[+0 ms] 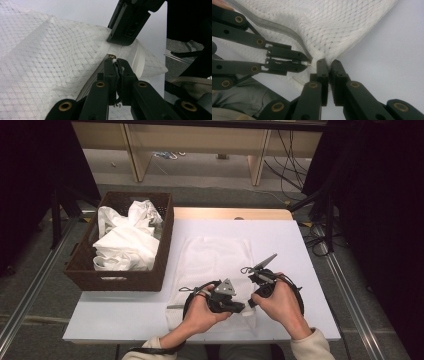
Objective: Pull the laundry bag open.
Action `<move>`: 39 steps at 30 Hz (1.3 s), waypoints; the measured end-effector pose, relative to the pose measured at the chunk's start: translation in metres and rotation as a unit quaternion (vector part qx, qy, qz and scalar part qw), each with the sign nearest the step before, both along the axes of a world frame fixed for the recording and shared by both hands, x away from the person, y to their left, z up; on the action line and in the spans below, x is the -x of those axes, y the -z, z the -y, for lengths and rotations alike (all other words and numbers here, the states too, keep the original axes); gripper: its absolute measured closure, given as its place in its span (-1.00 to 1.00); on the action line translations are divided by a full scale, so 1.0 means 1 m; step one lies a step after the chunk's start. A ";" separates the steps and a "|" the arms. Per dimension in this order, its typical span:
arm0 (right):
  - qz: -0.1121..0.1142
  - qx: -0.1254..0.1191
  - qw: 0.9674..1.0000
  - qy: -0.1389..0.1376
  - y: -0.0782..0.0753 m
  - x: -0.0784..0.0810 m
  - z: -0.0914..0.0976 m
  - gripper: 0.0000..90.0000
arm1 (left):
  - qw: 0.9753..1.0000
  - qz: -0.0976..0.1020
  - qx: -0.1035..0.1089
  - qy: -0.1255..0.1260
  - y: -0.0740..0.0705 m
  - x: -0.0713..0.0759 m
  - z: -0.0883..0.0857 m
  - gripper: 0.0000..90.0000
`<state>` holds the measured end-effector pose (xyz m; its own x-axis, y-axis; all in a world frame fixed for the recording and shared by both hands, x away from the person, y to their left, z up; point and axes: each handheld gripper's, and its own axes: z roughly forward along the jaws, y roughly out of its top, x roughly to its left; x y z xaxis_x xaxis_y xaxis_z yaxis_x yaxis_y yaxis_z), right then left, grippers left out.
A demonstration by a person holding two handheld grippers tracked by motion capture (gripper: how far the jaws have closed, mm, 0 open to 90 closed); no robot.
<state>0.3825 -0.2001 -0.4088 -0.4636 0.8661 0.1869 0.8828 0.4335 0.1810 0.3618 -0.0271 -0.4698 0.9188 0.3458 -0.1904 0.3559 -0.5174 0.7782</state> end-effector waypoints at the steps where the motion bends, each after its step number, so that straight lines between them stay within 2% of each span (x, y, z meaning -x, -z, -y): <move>1: 0.003 -0.003 1.000 -0.005 0.001 0.000 0.000 0.94 | 1.000 -0.002 0.003 -0.002 0.000 0.001 0.001 0.91; 2: 0.001 -0.002 1.000 -0.004 0.001 0.000 0.000 0.94 | 1.000 0.001 -0.001 -0.006 0.000 0.003 0.001 0.91; 3: -0.007 0.004 1.000 0.015 0.001 0.001 -0.001 0.94 | 1.000 0.006 -0.006 -0.007 0.000 0.003 0.000 0.91; 4: 0.009 -0.002 1.000 0.004 0.004 -0.001 0.002 0.94 | 1.000 0.003 -0.003 -0.006 0.000 0.003 -0.001 0.91; 6: 0.002 -0.002 1.000 -0.009 0.004 -0.002 0.004 0.94 | 1.000 0.012 -0.007 0.002 -0.001 0.002 -0.002 0.91; 8: 0.009 0.001 1.000 -0.003 0.003 -0.001 0.001 0.94 | 1.000 0.010 -0.006 0.002 -0.001 0.001 -0.003 0.91; 9: 0.004 0.003 1.000 -0.002 0.002 0.000 0.000 0.94 | 1.000 0.001 -0.002 -0.006 -0.001 0.003 -0.002 0.91; 10: 0.002 0.005 1.000 0.001 0.001 0.000 0.000 0.94 | 1.000 0.001 -0.001 -0.006 -0.001 0.003 -0.002 0.91; 12: 0.012 -0.003 1.000 -0.006 0.005 -0.001 0.002 0.94 | 1.000 0.009 -0.007 0.000 -0.001 0.002 -0.002 0.91; 14: 0.009 -0.002 1.000 -0.001 0.005 -0.001 0.002 0.94 | 1.000 0.009 -0.008 -0.001 -0.001 0.002 -0.002 0.91; 15: -0.001 0.000 1.000 -0.002 0.004 -0.002 0.002 0.94 | 1.000 0.004 -0.004 -0.006 -0.002 0.004 -0.001 0.91; 16: -0.012 0.000 1.000 0.014 0.003 -0.001 0.001 0.94 | 1.000 0.005 -0.001 -0.006 -0.002 0.004 -0.001 0.91; 17: -0.018 0.000 1.000 0.019 0.002 0.000 0.001 0.94 | 1.000 0.007 -0.003 -0.005 -0.002 0.003 -0.002 0.91; 18: -0.009 -0.001 1.000 0.002 0.004 -0.002 0.003 0.94 | 1.000 0.010 -0.004 -0.003 -0.003 0.003 -0.002 0.91; 20: -0.010 -0.002 1.000 0.004 0.004 -0.002 0.003 0.94 | 1.000 0.004 -0.002 -0.009 -0.003 0.004 -0.003 0.91; 21: -0.018 0.000 1.000 0.019 0.002 0.000 0.000 0.94 | 1.000 0.003 -0.002 -0.007 -0.003 0.003 -0.003 0.91; 22: -0.017 -0.001 1.000 0.021 0.002 0.000 0.000 0.94 | 1.000 0.003 -0.003 -0.007 -0.003 0.003 -0.003 0.91; 23: -0.018 -0.001 1.000 0.021 0.002 0.000 0.000 0.94 | 1.000 0.010 -0.005 -0.001 -0.004 0.002 -0.004 0.91; 24: -0.020 -0.003 1.000 0.021 0.002 -0.001 0.000 0.94 | 1.000 0.003 -0.001 -0.008 -0.004 0.003 -0.004 0.91; 25: -0.011 -0.004 1.000 0.005 0.003 -0.002 0.003 0.94 | 1.000 0.004 -0.003 -0.008 -0.004 0.003 -0.004 0.91; 27: -0.002 0.005 1.000 0.007 0.004 -0.002 0.004 0.94 | 1.000 0.006 -0.007 -0.007 -0.005 0.001 -0.006 0.91; 28: -0.012 0.008 1.000 0.019 0.003 -0.002 0.004 0.94 | 1.000 0.002 0.000 -0.013 -0.005 0.001 -0.007 0.91; 29: -0.006 0.001 1.000 0.028 0.003 -0.001 0.005 0.94 | 1.000 0.007 -0.001 -0.009 -0.006 0.000 -0.008 0.91; 30: -0.004 0.000 1.000 0.027 0.003 -0.001 0.005 0.94 | 1.000 0.004 -0.001 -0.010 -0.006 0.000 -0.009 0.91; 31: 0.011 0.000 1.000 0.012 0.004 -0.003 0.007 0.94 | 1.000 0.003 0.000 -0.011 -0.006 0.001 -0.009 0.91; 32: 0.000 0.007 1.000 0.014 0.002 -0.002 0.005 0.94 | 1.000 0.004 0.000 -0.012 -0.006 0.001 -0.009 0.91; 35: -0.007 0.008 1.000 0.019 0.001 -0.001 0.003 0.94 | 1.000 0.004 -0.002 -0.012 -0.005 0.001 -0.009 0.91; 36: 0.006 0.007 1.000 0.008 0.003 -0.002 0.004 0.94 | 1.000 0.003 -0.002 -0.012 -0.005 0.001 -0.009 0.91; 39: 0.005 0.008 1.000 0.007 0.003 -0.002 0.005 0.94 | 1.000 -0.002 0.006 -0.012 -0.004 0.001 -0.009 0.91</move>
<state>0.3847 -0.2047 -0.4120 -0.4541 0.8751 0.1671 0.8865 0.4250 0.1832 0.3609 -0.0181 -0.4655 0.9092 0.3663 -0.1980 0.3716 -0.4993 0.7827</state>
